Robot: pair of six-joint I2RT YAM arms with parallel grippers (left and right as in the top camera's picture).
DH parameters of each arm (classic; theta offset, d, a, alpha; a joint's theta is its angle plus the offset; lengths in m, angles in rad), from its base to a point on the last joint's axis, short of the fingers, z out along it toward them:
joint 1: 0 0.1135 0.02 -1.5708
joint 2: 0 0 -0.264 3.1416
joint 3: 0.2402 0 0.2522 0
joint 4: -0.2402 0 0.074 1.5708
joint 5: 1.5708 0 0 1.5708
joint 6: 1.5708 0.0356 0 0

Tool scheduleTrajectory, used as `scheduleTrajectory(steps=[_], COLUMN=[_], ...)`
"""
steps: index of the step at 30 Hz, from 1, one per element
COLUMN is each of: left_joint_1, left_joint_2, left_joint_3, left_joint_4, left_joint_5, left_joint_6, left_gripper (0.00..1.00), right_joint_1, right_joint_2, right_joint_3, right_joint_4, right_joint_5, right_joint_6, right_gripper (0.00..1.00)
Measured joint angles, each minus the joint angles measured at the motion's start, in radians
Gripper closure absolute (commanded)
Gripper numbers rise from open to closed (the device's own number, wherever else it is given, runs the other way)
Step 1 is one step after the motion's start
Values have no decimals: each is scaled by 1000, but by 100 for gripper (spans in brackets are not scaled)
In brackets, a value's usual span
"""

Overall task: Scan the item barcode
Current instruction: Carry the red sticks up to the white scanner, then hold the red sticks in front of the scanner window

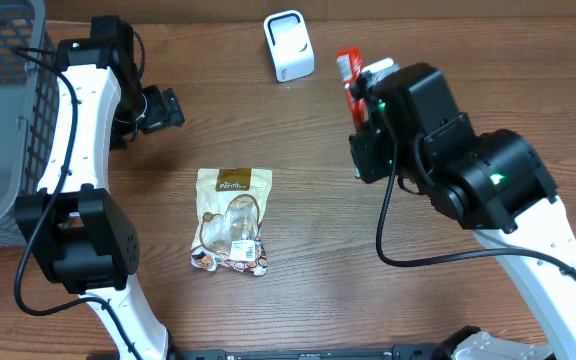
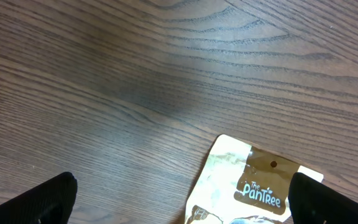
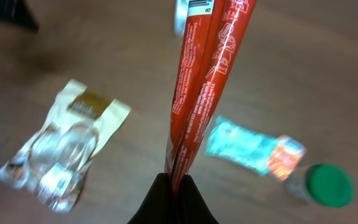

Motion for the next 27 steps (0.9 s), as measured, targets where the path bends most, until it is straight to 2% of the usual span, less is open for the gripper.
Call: scheduleTrajectory(steps=[5, 19, 27], left_joint_1=[0, 0, 0], left_joint_2=[0, 0, 0], left_joint_3=[0, 0, 0], left_joint_4=[0, 0, 0], left_joint_5=[0, 0, 0], left_joint_6=[0, 0, 0], left_gripper=[0, 0, 0], right_joint_1=[0, -1, -58], right_joint_2=[28, 199, 314], right_joint_3=[16, 16, 17], right_joint_4=[65, 353, 500], right_joint_5=[96, 362, 410], right_joint_6=[-41, -389, -510], right_gripper=[97, 97, 96])
